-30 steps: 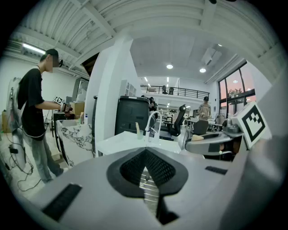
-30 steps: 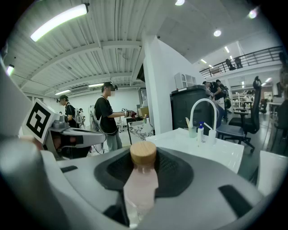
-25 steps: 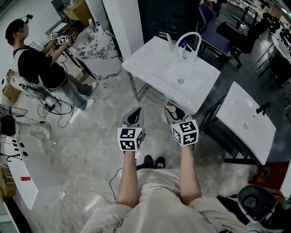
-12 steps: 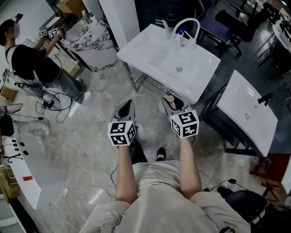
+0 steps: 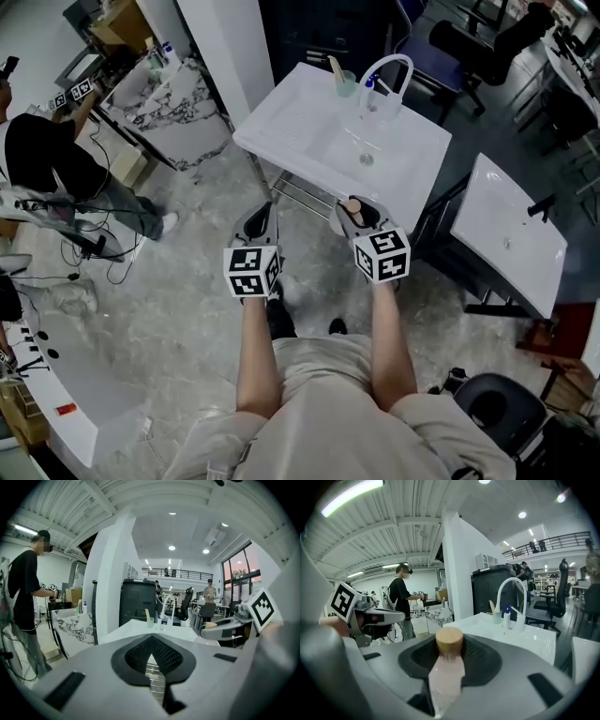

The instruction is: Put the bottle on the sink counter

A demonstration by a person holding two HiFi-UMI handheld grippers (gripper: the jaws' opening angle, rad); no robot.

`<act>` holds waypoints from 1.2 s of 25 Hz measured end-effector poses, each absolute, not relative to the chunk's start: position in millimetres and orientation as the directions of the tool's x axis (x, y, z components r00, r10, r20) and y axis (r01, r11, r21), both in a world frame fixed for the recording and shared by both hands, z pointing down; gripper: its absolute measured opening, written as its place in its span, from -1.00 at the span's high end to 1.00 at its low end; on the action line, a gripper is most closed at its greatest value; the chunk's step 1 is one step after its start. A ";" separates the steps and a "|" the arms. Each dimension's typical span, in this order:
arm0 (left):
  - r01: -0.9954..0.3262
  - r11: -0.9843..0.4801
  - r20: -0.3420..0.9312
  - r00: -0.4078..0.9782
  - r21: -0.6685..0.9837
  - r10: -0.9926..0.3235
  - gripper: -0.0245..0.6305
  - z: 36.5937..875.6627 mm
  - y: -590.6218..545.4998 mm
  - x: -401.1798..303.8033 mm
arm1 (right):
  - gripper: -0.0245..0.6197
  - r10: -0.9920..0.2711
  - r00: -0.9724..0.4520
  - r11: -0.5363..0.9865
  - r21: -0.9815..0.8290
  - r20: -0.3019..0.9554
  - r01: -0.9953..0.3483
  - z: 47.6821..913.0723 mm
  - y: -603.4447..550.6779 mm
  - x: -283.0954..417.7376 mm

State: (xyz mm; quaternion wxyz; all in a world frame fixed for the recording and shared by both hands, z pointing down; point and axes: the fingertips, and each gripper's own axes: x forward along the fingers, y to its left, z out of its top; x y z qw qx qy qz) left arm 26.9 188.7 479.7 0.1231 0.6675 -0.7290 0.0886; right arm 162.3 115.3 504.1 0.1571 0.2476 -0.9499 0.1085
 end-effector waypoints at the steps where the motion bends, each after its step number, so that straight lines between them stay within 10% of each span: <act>1: -0.996 0.081 0.299 -0.066 0.039 -0.952 0.91 479.3 179.8 16.5 | 0.53 -0.449 -0.821 0.845 -0.130 0.354 -0.518 503.3 108.2 153.3; 30: -0.993 -0.078 0.280 0.101 0.091 -0.955 0.91 480.5 135.7 -136.9 | 0.53 -0.628 -0.680 0.702 -0.100 0.378 -0.705 501.0 81.5 40.1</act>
